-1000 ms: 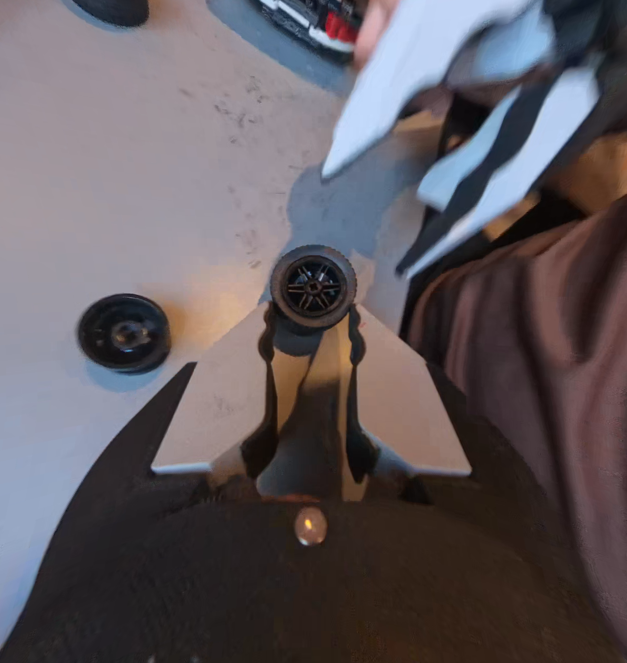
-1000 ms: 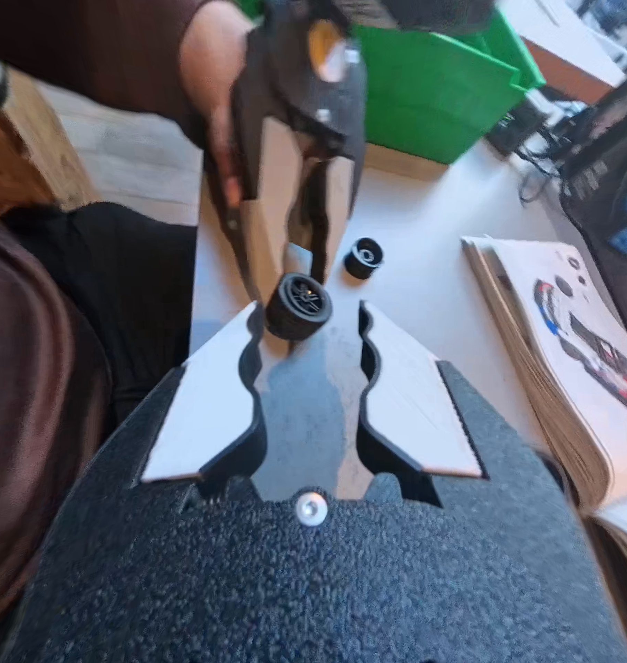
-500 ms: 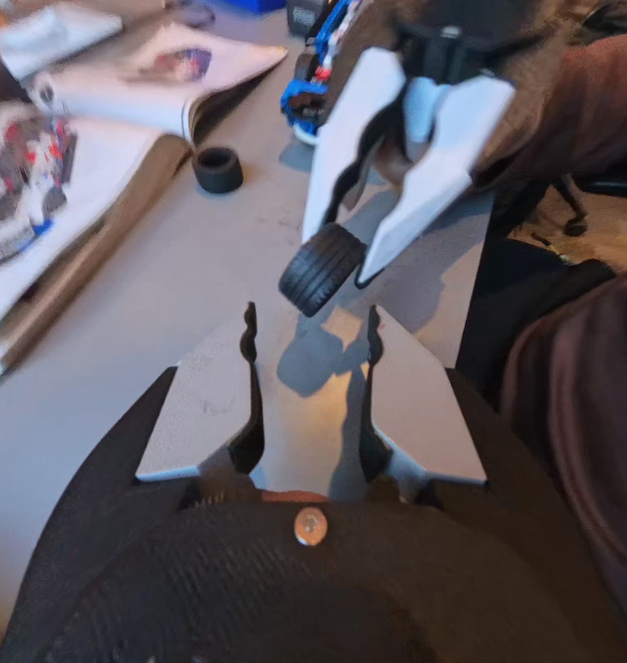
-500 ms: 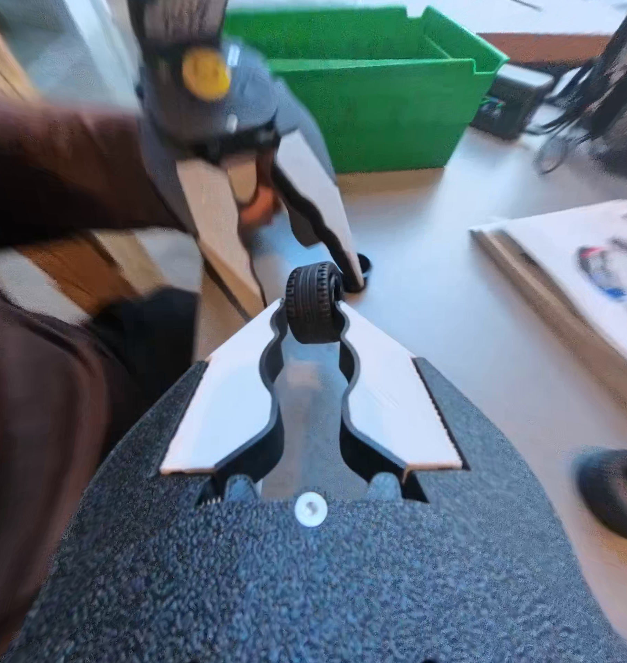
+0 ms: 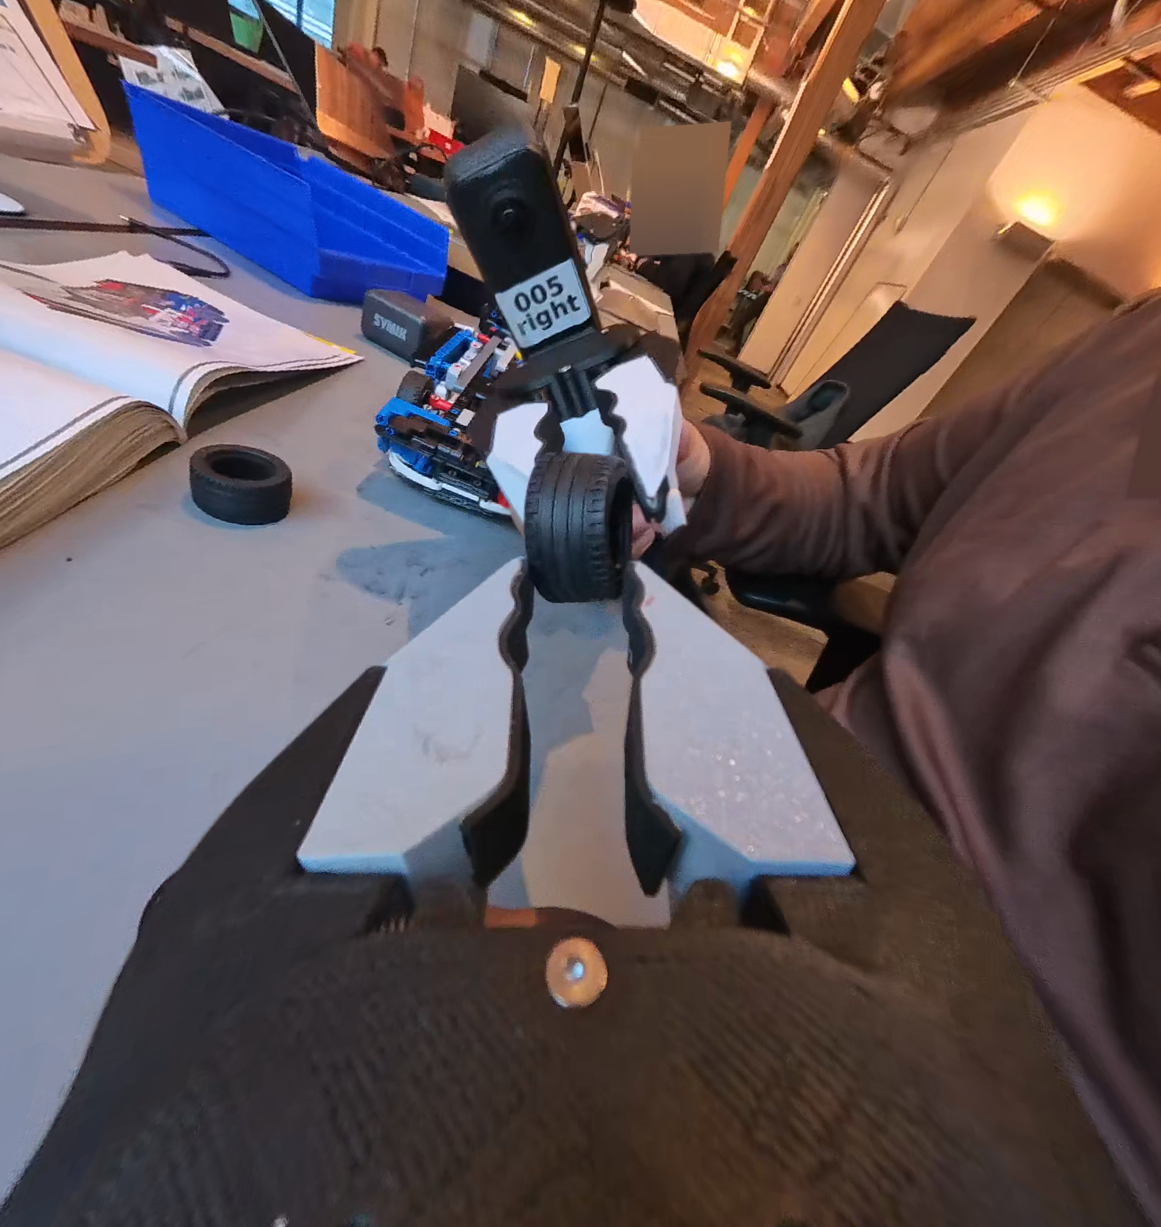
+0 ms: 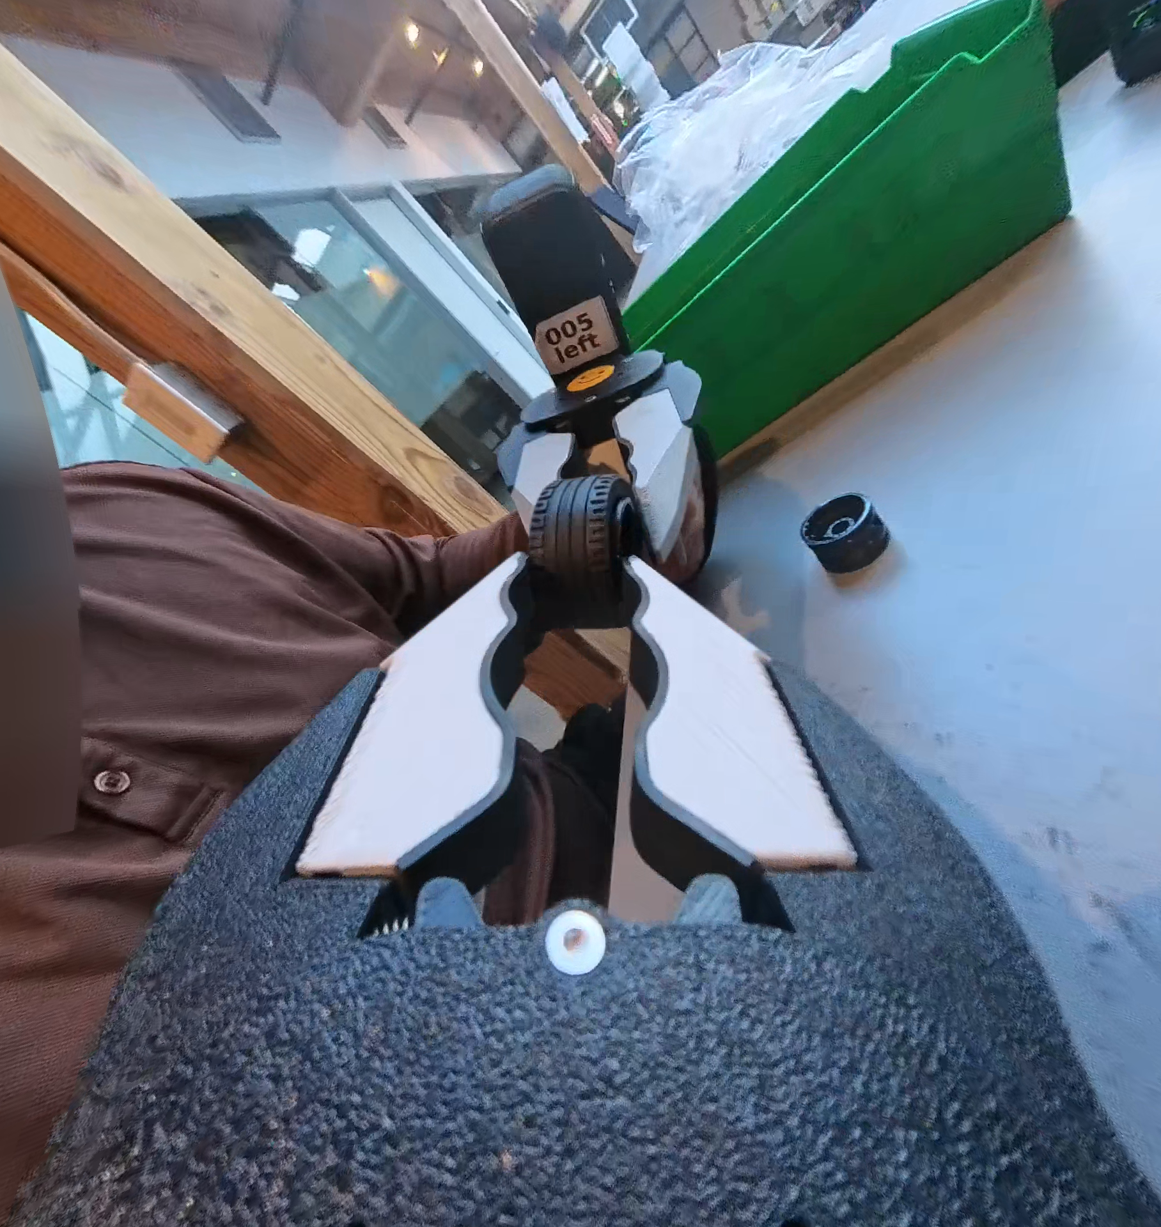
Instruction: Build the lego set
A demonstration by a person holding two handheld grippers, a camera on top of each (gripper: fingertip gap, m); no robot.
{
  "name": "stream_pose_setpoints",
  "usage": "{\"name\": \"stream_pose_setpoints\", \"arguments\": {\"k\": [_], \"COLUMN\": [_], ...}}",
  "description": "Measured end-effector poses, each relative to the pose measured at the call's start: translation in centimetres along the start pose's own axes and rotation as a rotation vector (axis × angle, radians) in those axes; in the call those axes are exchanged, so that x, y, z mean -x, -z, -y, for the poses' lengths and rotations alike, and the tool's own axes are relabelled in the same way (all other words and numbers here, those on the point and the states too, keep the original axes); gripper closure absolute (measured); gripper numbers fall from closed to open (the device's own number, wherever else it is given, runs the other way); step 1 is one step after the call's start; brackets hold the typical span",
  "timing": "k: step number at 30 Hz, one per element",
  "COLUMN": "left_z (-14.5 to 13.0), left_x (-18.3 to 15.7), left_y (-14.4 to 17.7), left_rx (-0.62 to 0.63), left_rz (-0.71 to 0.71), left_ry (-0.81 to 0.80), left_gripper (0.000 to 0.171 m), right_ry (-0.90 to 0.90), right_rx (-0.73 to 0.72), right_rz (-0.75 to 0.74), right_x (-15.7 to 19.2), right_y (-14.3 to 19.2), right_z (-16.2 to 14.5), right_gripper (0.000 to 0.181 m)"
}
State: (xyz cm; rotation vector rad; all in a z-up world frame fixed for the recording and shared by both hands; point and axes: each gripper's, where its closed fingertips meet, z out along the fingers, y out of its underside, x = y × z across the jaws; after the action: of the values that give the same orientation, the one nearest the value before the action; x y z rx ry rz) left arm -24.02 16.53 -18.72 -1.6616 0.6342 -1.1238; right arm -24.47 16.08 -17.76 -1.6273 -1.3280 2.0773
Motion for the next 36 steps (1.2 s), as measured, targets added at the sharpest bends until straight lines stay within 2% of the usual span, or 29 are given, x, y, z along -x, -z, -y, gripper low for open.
{"name": "stream_pose_setpoints", "arguments": {"k": [2, 5, 8, 11, 13, 16, 19, 25, 30, 33, 36], "left_z": [-0.4, -1.4, -2.9, -3.3, -3.5, -4.9, -7.1, -8.3, -8.9, -9.2, -9.4], "left_x": [0.8, 2.0, 2.3, 2.0, 1.9, 2.4, 2.8, 3.5, 2.6, 2.3, 2.2], "left_y": [0.1, 0.1, 0.0, 0.5, 1.1, 1.7, 1.8, 1.5, 1.4, 1.2, 1.1], "left_rx": [0.042, 0.158, 0.283, 0.317, 0.347, 0.469, 0.610, 0.691, 0.719, 0.726, 0.781], "left_rz": [0.072, 0.238, 0.304, 0.326, 0.346, 0.397, 0.390, 0.456, 0.358, 0.284, 0.228], "left_ry": [-0.051, -0.231, -0.249, -0.305, -0.451, -0.828, -0.916, -1.122, -1.271, -1.296, -1.349], "left_gripper": [0.150, 0.151, 0.151, 0.151, 0.152, 0.151, 0.149, 0.141, 0.148, 0.152, 0.153], "right_ry": [0.072, 0.393, 0.657, 0.855, 1.021, 1.254, 1.299, 1.243, 1.513, 1.545, 1.635], "right_rx": [0.012, 0.110, 0.215, 0.277, 0.338, 0.463, 0.566, 0.563, 0.695, 0.756, 0.907], "right_rz": [-0.073, -0.301, -0.498, -0.588, -0.628, -0.692, -0.720, -0.696, -0.696, -0.639, -0.590], "right_x": [-0.8, -2.4, -3.4, -3.1, -3.3, -4.5, -6.0, -6.6, -6.1, -5.8, -5.7], "right_y": [0.1, 0.4, 0.3, -0.2, -0.4, -0.7, -1.0, -1.3, -1.0, -0.6, -0.4], "right_z": [-0.1, -0.5, -1.1, -1.4, -1.9, -3.2, -5.0, -6.1, -7.0, -7.6, -8.1], "right_gripper": [0.159, 0.160, 0.161, 0.162, 0.163, 0.162, 0.162, 0.163, 0.163, 0.164, 0.166]}}
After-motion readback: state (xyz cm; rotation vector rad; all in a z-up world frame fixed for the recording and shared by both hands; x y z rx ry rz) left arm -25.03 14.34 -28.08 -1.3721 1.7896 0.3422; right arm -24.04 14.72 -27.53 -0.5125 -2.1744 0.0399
